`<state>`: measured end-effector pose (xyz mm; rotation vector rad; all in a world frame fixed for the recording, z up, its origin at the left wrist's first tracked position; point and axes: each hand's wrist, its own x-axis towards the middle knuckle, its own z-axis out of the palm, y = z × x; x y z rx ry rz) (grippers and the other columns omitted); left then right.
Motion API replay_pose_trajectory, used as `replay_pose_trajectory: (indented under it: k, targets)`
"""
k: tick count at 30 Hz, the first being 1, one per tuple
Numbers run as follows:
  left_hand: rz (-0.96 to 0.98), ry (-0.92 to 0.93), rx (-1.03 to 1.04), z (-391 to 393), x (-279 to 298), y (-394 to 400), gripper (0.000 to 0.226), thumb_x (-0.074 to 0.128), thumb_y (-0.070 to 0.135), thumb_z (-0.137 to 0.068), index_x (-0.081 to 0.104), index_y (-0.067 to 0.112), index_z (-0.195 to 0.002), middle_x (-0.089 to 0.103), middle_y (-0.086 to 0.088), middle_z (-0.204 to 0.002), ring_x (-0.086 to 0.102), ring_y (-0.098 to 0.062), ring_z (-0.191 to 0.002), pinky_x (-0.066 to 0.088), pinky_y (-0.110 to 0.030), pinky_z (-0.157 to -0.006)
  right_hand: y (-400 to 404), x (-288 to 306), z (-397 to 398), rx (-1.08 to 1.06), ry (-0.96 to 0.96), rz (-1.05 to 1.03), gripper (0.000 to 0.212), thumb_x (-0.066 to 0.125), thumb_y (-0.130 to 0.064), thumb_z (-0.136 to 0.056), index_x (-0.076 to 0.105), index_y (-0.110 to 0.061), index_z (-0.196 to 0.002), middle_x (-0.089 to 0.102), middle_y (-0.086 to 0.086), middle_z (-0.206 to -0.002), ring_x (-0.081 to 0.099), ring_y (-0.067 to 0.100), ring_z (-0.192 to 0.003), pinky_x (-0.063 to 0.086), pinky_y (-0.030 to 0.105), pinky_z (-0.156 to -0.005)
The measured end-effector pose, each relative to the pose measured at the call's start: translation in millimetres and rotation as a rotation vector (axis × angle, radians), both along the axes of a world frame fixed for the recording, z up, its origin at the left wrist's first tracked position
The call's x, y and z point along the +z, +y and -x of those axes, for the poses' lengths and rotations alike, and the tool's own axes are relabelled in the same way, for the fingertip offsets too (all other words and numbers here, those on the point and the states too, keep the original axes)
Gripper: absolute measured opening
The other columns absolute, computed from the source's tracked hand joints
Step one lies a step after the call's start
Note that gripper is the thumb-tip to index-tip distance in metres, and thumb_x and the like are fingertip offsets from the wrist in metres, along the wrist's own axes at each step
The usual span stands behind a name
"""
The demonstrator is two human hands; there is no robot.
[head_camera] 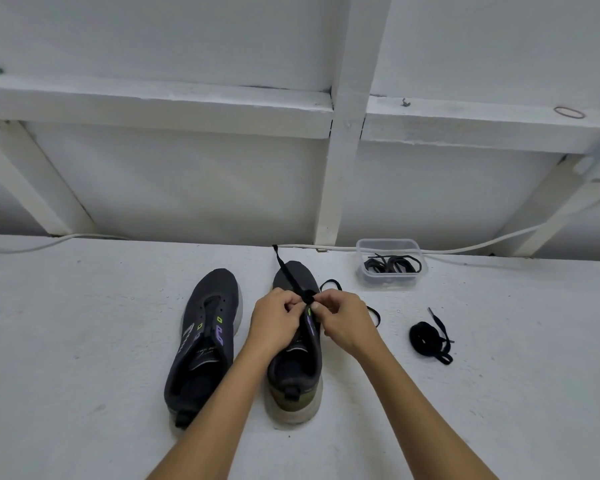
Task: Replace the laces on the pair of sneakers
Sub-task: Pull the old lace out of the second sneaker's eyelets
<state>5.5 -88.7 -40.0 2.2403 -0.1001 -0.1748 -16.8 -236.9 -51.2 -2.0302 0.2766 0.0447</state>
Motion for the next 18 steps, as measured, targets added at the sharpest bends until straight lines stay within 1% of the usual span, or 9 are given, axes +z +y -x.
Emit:
replay_pose_trajectory:
  k: [3,5,7,9,11,13,15,16,18]
  targets:
    - [-0.019,-0.004,-0.002,-1.5,3.8,1.1,0.008,0.067,0.019,-0.093,0.074,0.016,-0.093,0.065,0.002,-0.093,0.061,-0.014,-0.084,0.05,-0.029,-0.084,1.2,4.6,-2.6,-0.004,0.006,0.075,0.006,0.064,-0.021,-0.094,0.068,-0.025,-0.09,0.071,-0.01,-0.085,0.066,0.011,-0.077,0.056,0.029,-0.075]
    - [0.05,0.011,0.038,0.6,3.6,5.9,0.004,0.071,0.019,-0.09,0.075,0.019,-0.093,0.068,0.004,-0.086,0.061,-0.002,-0.072,0.051,-0.017,-0.075,-0.4,4.2,0.9,-0.084,0.025,-0.021,0.007,0.06,-0.019,-0.094,0.065,-0.022,-0.09,0.072,-0.006,-0.084,0.069,0.017,-0.073,0.059,0.036,-0.068]
    - [0.108,0.021,0.109,2.9,1.9,13.3,0.003,0.073,0.019,-0.089,0.074,0.021,-0.089,0.069,0.007,-0.08,0.061,0.001,-0.067,0.045,-0.007,-0.065,-5.0,1.7,9.0,-0.199,0.049,-0.119,0.008,0.055,-0.017,-0.095,0.063,-0.019,-0.092,0.073,-0.001,-0.087,0.072,0.02,-0.073,0.06,0.039,-0.065]
    - [0.108,-0.009,0.189,2.2,-1.1,19.4,0.006,0.07,0.017,-0.091,0.074,0.02,-0.091,0.068,0.009,-0.081,0.06,-0.001,-0.07,0.041,-0.002,-0.064,-10.9,-1.7,16.6,-0.247,0.03,-0.038,0.012,0.055,-0.013,-0.094,0.062,-0.021,-0.098,0.07,-0.003,-0.101,0.07,0.02,-0.079,0.059,0.043,-0.075]
    - [0.088,-0.048,0.225,0.0,-1.0,20.8,0.011,0.067,0.011,-0.092,0.075,0.014,-0.098,0.068,0.007,-0.085,0.058,0.0,-0.071,0.037,0.002,-0.065,-12.0,-1.8,25.6,-0.226,-0.008,0.113,0.028,0.058,-0.01,-0.091,0.059,-0.03,-0.11,0.058,-0.008,-0.114,0.065,0.013,-0.082,0.053,0.034,-0.082]
    - [0.053,-0.078,0.203,-1.9,1.1,19.1,0.018,0.068,0.011,-0.092,0.075,0.013,-0.108,0.07,0.002,-0.094,0.062,-0.007,-0.076,0.039,-0.001,-0.071,-7.6,1.7,32.9,-0.229,-0.058,0.141,0.022,0.064,-0.017,-0.09,0.061,-0.032,-0.107,0.056,-0.011,-0.112,0.062,0.005,-0.077,0.046,0.022,-0.076]
    - [0.002,-0.106,0.164,-3.2,3.3,18.2,0.022,0.07,0.013,-0.091,0.075,0.015,-0.112,0.071,-0.002,-0.103,0.065,-0.016,-0.085,0.046,-0.017,-0.084,1.2,5.9,38.2,-0.214,-0.04,0.068,0.007,0.069,-0.035,-0.089,0.065,-0.033,-0.094,0.065,-0.014,-0.102,0.062,-0.001,-0.076,0.042,0.012,-0.067]
    - [-0.028,-0.127,0.148,-5.0,3.9,18.6,0.022,0.071,0.015,-0.09,0.076,0.016,-0.112,0.071,-0.001,-0.106,0.065,-0.017,-0.088,0.048,-0.023,-0.088,5.8,8.1,40.4,-0.184,-0.002,0.025,0.013,0.07,-0.045,-0.087,0.067,-0.034,-0.092,0.069,-0.015,-0.099,0.063,-0.004,-0.077,0.043,0.011,-0.066]
    - [-0.106,-0.168,0.11,-9.9,5.4,20.9,0.019,0.072,0.02,-0.09,0.078,0.019,-0.108,0.073,0.002,-0.108,0.067,-0.017,-0.096,0.048,-0.026,-0.089,15.0,9.8,44.1,-0.114,0.062,-0.037,0.028,0.071,-0.058,-0.082,0.071,-0.034,-0.098,0.071,-0.018,-0.101,0.066,-0.003,-0.084,0.051,0.017,-0.076]
